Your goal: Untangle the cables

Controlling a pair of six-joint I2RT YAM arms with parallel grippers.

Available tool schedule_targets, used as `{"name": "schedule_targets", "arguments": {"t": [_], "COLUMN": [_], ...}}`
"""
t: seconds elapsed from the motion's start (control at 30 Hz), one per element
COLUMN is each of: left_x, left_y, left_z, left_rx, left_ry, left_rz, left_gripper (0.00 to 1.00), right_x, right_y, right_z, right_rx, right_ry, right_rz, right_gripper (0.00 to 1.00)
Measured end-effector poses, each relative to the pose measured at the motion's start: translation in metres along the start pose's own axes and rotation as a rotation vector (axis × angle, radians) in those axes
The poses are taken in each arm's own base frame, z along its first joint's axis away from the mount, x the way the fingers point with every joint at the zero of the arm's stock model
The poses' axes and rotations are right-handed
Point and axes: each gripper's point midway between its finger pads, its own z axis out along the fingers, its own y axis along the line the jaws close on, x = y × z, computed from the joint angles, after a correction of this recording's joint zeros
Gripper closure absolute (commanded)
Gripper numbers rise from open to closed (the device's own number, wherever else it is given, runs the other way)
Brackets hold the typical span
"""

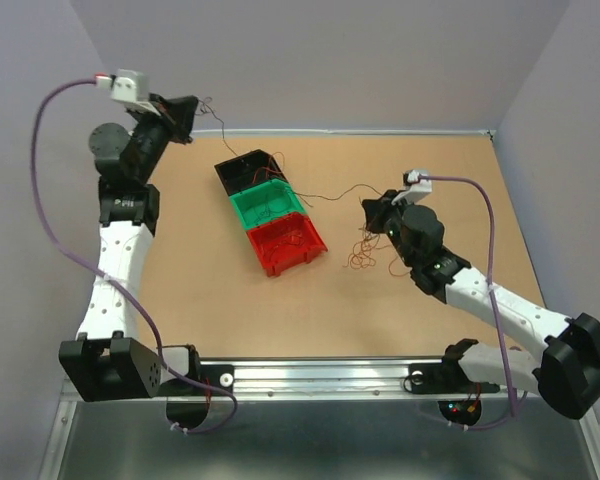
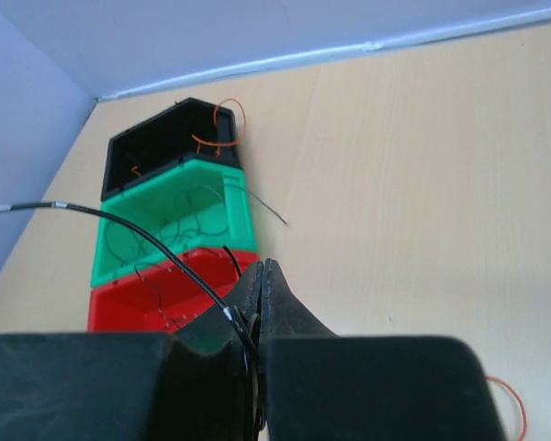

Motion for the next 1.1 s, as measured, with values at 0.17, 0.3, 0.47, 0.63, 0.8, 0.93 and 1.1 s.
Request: {"name": "schedule_targets", "arguments": {"t": [0.17,0.3,0.47,0.63,0.8,0.93,1.1], "left_x": [0.144,0.229,0.258,0.260,0.263,0.284,0.306], "left_y": [-0.020,-0.071,-0.136,-0.156,-0.139,-0.113,-0.081], "left_z": [-0.009,-0.037,-0.059,-0.081,-0.068,-0.056,-0.044], "left_rx": [0.145,0.382,0.615,0.666,0.552,0.414,0.244], "left_ry": [0.229,0.365,0.373,0.333,0.328,0.389,0.456], "left_rz": [0.098,0.174,0.239,0.318,0.375,0.380,0.389], "left_gripper": [1.00,1.00,1.00,1.00,1.00,1.00,1.00], "right_x": [-0.034,-0.022,0.014,0.041,0.037,0.036,0.047], "right_y": [0.036,0.043,0.030,0.011,-0.001,-0.012,-0.027], "right_z": [0.025,0.021,0.013,0.001,-0.003,0.002,0.009], "right_rx": [-0.051,-0.094,-0.087,-0.046,0.006,0.073,0.149], "right_ry": [0.025,0.105,0.213,0.277,0.234,0.208,0.219], "right_rz": [-0.020,-0.055,-0.098,-0.106,-0.097,-0.090,-0.097], "right_gripper": [1.00,0.99,1.00,0.99,0.99,1.00,0.99]}}
